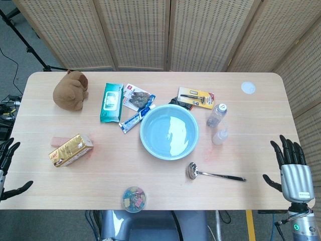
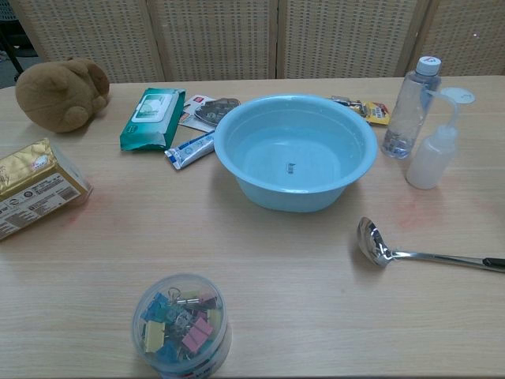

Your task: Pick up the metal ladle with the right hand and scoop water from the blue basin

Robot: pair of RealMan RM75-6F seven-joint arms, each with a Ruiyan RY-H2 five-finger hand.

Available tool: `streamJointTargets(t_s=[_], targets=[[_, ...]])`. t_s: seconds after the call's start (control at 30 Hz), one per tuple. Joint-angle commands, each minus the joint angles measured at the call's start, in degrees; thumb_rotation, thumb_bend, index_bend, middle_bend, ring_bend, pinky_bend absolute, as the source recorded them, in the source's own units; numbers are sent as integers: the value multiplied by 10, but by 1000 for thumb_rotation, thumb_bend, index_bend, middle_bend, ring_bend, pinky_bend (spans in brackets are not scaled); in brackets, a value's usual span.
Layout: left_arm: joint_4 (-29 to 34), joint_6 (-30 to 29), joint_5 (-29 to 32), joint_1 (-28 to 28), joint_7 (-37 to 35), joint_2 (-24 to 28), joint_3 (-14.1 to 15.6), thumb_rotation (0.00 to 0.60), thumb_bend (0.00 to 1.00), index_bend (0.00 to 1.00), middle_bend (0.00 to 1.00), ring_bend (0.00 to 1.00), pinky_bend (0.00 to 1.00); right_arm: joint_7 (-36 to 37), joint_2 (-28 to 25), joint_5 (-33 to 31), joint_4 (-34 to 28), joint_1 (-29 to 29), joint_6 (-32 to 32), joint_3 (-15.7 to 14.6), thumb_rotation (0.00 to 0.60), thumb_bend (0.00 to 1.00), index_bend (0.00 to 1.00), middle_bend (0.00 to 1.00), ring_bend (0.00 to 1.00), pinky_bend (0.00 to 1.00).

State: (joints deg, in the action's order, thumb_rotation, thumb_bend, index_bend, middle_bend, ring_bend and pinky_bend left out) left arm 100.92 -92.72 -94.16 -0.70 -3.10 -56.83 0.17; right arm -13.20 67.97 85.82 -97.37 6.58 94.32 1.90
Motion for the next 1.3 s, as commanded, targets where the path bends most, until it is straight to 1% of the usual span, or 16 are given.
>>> streamJointTargets(t_s=[0.03, 0.2, 0.33, 0.37, 0.43, 0.47, 0.5, 0.57, 0.63, 0.67, 0.73, 0.83, 0.93, 1.07, 1.23, 1.3], targets=[[0, -1, -1, 0, 0, 0, 0, 600, 0, 0, 0, 0, 0, -1, -1, 1, -1, -2, -2, 1, 600, 0, 96, 0, 0, 56], [-2, -2, -2, 1, -1, -1, 0, 600, 0, 0, 0, 0, 0, 6, -1, 12, -7, -3, -12, 0, 600, 0, 96, 0, 0, 56], [-2, -1, 0, 1, 1, -2, -1, 600, 0, 0, 0, 0, 0, 15, -3, 20, -15, 6, -41, -5, 600, 0, 96, 9, 0, 56], [-2, 0, 1, 0, 2, -2, -1, 600, 0, 0, 0, 0, 0, 13, -3, 23, -16, 11, -51, -6, 600, 0, 96, 26, 0, 56], [-2, 2, 3, -1, 1, -2, -2, 600, 0, 0, 0, 0, 0, 4, -3, 24, -17, 22, -73, -5, 600, 0, 96, 112, 12, 56], [-2, 3, 5, -1, 1, -2, -3, 600, 0, 0, 0, 0, 0, -9, 2, 22, -17, 32, -88, -2, 600, 0, 96, 149, 34, 56], [-2, 3, 6, -1, 1, -2, -4, 600, 0, 0, 0, 0, 0, -18, 6, 20, -17, 37, -96, 2, 600, 0, 95, 211, 92, 60], [-1, 4, 9, -2, 1, -2, -5, 600, 0, 0, 0, 0, 0, -34, 20, 23, -12, 50, -107, 11, 600, 0, 95, 344, 251, 137], [-2, 6, 11, -2, 0, -2, -5, 600, 0, 0, 0, 0, 0, -45, 37, 26, 0, 63, -119, 18, 600, 0, 95, 512, 448, 352], [-2, 7, 12, -3, 0, -3, -5, 600, 0, 0, 0, 0, 0, -50, 44, 24, 5, 69, -128, 20, 600, 0, 95, 555, 497, 432], [-3, 8, 13, -3, 0, -3, -6, 600, 0, 0, 0, 0, 0, -60, 59, 11, 12, 79, -147, 26, 600, 0, 95, 636, 589, 649], [-3, 9, 14, -4, -1, -3, -6, 600, 0, 0, 0, 0, 0, -82, 74, -13, 14, 86, -167, 31, 600, 0, 95, 700, 663, 838], [-4, 10, 17, -4, -5, -2, -8, 600, 0, 0, 0, 0, 0, -117, 88, -45, 12, 90, -190, 29, 600, 0, 95, 738, 705, 905], [-6, 12, 18, -5, -10, 1, -7, 600, 0, 0, 0, 0, 0, -163, 115, -88, 19, 91, -209, 26, 600, 0, 120, 770, 736, 930], [-7, 14, 15, -6, -11, 2, -6, 600, 0, 0, 0, 0, 0, -189, 130, -123, 32, 93, -227, 22, 600, 0, 323, 775, 740, 931], [-7, 14, 13, -6, -10, 2, -5, 600, 0, 0, 0, 0, 0, -196, 134, -136, 33, 94, -232, 21, 600, 0, 352, 775, 740, 931]])
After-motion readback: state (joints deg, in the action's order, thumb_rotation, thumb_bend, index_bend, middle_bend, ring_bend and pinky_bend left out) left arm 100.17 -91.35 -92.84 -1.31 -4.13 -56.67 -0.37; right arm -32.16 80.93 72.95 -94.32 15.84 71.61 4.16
